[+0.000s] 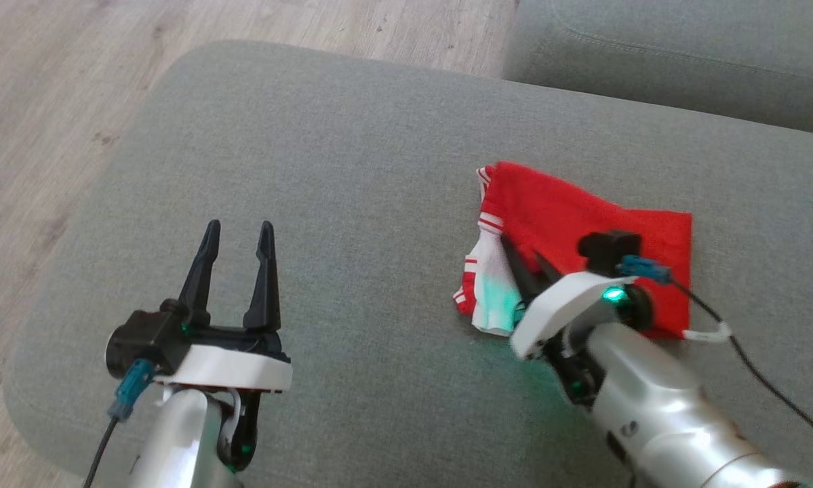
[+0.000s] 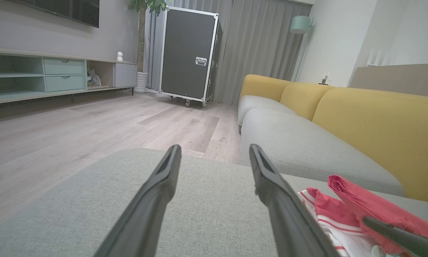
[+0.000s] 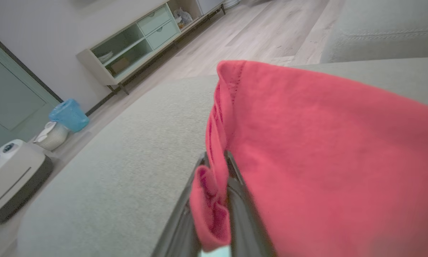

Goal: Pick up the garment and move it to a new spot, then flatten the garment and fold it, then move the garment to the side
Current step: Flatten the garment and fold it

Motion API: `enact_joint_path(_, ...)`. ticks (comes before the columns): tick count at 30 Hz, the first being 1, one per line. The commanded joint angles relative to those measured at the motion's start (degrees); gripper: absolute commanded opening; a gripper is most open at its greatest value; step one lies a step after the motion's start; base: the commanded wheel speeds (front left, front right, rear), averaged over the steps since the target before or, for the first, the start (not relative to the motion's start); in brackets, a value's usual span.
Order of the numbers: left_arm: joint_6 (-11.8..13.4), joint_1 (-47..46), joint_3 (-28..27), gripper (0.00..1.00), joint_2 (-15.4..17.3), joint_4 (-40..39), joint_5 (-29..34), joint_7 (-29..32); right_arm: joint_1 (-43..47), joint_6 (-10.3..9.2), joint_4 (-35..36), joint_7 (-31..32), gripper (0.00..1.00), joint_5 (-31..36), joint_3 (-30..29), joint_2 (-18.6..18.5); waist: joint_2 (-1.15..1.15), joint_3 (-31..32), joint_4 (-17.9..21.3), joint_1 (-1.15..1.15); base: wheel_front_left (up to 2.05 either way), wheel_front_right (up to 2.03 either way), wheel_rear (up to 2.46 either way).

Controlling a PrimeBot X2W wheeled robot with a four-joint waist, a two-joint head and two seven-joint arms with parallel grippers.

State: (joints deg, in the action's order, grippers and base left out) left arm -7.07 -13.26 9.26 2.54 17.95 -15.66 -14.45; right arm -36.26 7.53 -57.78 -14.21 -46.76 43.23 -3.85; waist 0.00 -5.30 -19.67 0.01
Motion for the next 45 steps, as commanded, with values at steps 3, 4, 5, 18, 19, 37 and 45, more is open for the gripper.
enact_joint_path(3,0.18,-2.82,-1.38,1.00,0.33,-1.27,-0.25,-0.55,-0.25,-0.04,5.90,-0.57,1.00,-5.09,4.79,0.97,0.00,0.17,0.44,-0.01,0.00,0.00,0.00)
enact_joint_path(4,0.21,-2.80,-1.46,1.00,0.33,-1.15,-0.22,-0.55,-0.20,-0.04,7.28,-0.57,1.00,-7.02,5.96,0.97,0.00,0.29,0.71,-0.01,0.00,0.00,0.00)
enact_joint_path(5,0.24,-2.78,-1.56,1.00,0.33,-1.05,-0.15,-0.55,-0.43,-0.04,8.22,-0.59,1.00,-8.59,6.96,0.97,0.00,0.41,1.04,-0.01,0.00,0.00,0.00)
enact_joint_path(18,0.27,-1.84,-4.21,1.00,0.33,-2.97,0.03,-0.55,-4.19,-0.04,11.31,-0.78,1.00,11.19,-13.90,0.59,0.00,1.90,9.79,-0.01,0.00,0.00,0.00)
enact_joint_path(19,0.27,-1.74,-4.37,1.00,0.33,-3.13,-0.02,-0.55,-3.24,-0.04,12.60,-0.78,1.00,14.84,-17.17,0.15,0.00,1.97,10.50,-0.01,0.00,0.00,0.00)
enact_joint_path(37,1.03,1.86,-5.98,1.00,0.33,-3.51,0.21,-0.55,18.29,-0.04,35.43,-0.78,1.00,43.17,-42.09,0.87,0.00,2.45,20.00,-0.01,0.00,0.00,0.00)
enact_joint_path(45,1.37,3.08,-6.64,1.00,0.33,-3.28,0.21,-0.55,22.78,-0.04,38.52,-0.78,1.00,40.01,-41.21,0.95,0.00,2.07,21.19,-0.01,0.00,0.00,0.00)
